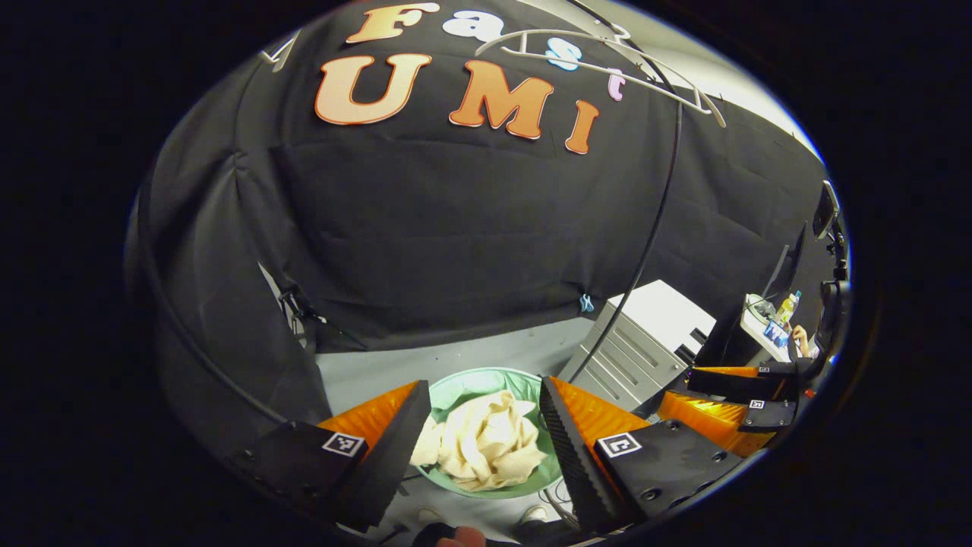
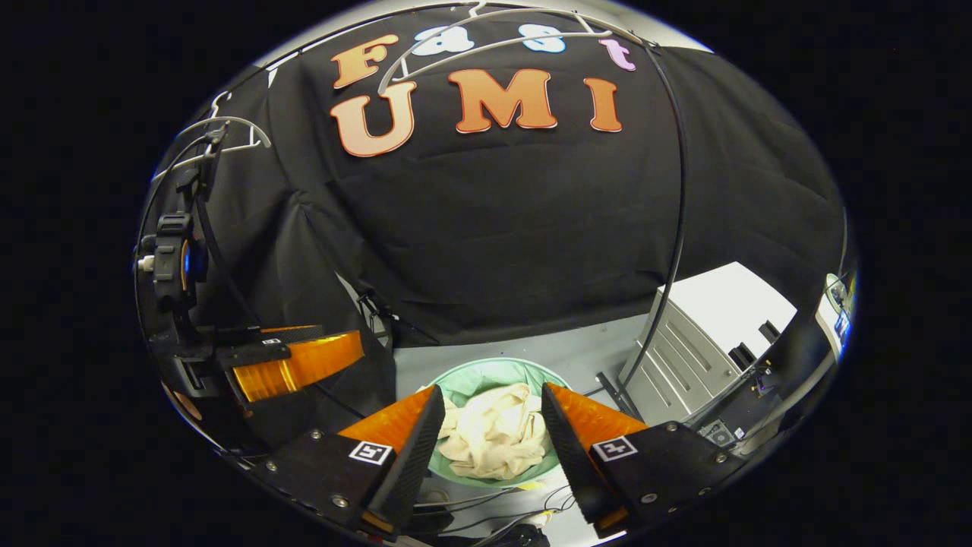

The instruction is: Grasp the clothes on the hanger with both hands and then place them into the laundry hamper below.

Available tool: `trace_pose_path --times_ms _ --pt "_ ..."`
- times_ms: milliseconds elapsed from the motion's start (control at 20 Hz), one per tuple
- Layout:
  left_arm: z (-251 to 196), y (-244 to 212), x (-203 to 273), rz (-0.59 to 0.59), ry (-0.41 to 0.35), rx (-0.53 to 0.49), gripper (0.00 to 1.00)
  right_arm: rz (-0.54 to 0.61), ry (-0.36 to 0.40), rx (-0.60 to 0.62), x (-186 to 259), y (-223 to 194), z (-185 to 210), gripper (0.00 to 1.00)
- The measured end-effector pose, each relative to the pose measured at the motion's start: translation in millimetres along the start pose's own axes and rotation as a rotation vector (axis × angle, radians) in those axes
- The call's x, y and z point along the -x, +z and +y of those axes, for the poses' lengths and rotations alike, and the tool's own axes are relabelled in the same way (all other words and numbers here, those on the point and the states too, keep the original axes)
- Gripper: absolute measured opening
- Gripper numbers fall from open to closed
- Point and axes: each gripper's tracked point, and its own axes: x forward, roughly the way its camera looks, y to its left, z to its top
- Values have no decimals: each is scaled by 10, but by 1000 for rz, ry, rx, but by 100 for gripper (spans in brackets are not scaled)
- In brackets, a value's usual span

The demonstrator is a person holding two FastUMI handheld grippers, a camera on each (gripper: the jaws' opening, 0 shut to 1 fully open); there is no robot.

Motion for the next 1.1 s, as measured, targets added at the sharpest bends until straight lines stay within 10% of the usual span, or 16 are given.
trace_pose_path --times_ms 550,1100 --pt "49 416 430 -144 29 -8 98 -48 -29 -15 276 87 -33 87" --pt "-102 1806 1176 -510 -6 -8 98 -465 -77 62 1320 1736 -96 87"
